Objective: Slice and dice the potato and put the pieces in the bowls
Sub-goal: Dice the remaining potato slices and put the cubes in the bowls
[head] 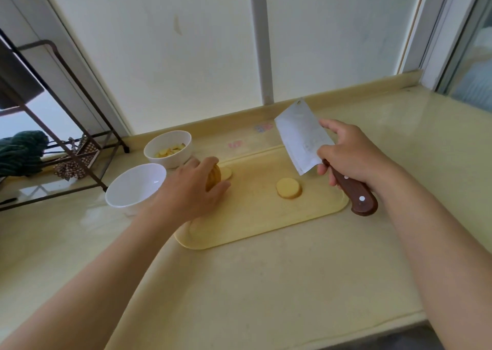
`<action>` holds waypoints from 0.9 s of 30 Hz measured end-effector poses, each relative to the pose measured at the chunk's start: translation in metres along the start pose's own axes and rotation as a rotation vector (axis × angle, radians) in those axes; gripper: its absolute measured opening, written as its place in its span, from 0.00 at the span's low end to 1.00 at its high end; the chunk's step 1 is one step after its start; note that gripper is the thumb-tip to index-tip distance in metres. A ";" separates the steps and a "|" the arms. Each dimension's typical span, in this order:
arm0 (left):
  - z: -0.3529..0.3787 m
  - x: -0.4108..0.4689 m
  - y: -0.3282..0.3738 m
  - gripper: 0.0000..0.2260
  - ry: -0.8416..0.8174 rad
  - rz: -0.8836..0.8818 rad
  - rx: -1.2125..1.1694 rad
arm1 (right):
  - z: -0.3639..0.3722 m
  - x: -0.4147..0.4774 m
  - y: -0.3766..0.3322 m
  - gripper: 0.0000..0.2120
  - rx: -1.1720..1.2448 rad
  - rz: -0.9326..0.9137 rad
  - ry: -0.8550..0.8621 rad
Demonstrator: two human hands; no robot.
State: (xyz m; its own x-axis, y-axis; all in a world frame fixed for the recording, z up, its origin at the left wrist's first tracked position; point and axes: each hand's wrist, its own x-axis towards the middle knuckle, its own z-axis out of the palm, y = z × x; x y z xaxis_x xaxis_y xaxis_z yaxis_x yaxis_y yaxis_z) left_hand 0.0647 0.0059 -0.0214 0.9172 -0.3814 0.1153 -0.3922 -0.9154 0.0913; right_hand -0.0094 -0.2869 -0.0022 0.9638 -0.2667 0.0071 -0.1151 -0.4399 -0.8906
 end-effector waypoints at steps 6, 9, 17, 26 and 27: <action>0.000 0.004 0.005 0.24 -0.057 0.041 0.059 | 0.000 -0.001 -0.001 0.35 0.008 -0.003 -0.005; -0.009 0.023 0.003 0.22 -0.150 0.063 0.080 | -0.001 -0.003 -0.001 0.34 0.007 -0.007 -0.005; -0.034 0.069 0.025 0.25 -0.380 0.104 0.262 | -0.002 -0.004 -0.003 0.35 0.004 -0.003 -0.020; -0.016 0.074 0.021 0.06 -0.294 0.103 0.128 | 0.000 -0.005 -0.004 0.36 -0.001 -0.011 -0.046; -0.016 0.075 0.023 0.05 -0.290 0.100 0.123 | 0.000 -0.006 -0.005 0.36 -0.004 -0.012 -0.049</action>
State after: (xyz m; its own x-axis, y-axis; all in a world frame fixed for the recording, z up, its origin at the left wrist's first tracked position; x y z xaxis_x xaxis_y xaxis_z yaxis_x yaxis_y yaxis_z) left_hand 0.1232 -0.0413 0.0055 0.8634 -0.4749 -0.1701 -0.4860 -0.8735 -0.0283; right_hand -0.0141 -0.2831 0.0015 0.9756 -0.2195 -0.0044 -0.1044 -0.4460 -0.8889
